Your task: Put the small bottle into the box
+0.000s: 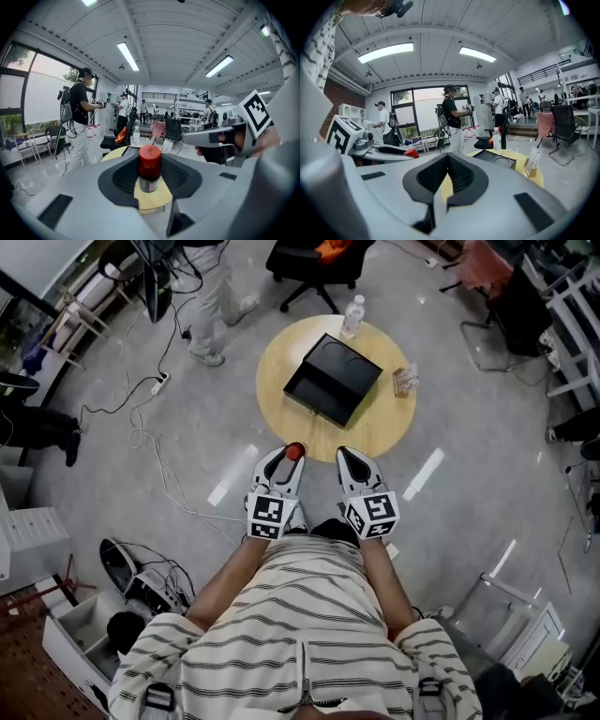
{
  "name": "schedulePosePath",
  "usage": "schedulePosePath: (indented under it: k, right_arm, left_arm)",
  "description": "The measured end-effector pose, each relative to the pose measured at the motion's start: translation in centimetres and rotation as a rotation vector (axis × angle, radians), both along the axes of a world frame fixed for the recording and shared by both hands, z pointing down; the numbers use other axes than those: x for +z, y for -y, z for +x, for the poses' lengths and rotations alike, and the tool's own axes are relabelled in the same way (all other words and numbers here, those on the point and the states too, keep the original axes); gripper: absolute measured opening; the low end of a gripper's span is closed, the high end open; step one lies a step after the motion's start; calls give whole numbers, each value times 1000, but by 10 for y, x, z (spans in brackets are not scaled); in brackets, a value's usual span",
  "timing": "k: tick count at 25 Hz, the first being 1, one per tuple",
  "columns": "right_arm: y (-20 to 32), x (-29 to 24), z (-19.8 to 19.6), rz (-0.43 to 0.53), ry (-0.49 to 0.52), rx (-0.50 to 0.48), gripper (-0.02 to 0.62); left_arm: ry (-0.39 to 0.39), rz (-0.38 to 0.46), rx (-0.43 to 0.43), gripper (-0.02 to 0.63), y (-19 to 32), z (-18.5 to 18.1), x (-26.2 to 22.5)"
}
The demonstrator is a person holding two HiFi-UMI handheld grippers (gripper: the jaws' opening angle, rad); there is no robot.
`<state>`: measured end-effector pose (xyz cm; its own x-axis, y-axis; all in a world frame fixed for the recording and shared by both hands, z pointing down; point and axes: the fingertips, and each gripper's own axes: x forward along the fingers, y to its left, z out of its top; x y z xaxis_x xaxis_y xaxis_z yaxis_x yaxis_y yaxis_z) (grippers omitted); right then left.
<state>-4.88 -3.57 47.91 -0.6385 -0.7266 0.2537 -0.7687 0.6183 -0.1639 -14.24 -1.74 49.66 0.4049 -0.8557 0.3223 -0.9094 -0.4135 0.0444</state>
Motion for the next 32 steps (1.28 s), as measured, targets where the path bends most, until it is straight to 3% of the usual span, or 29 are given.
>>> schedulePosePath:
  k: [13,32]
  right_arm:
    - [45,29,20,-57,11,16,14]
    - [117,43,44,-74,38,-53,14]
  left_arm:
    - [35,-42,22,147,49,19,24]
    - [110,-48,-6,147,138,48,46]
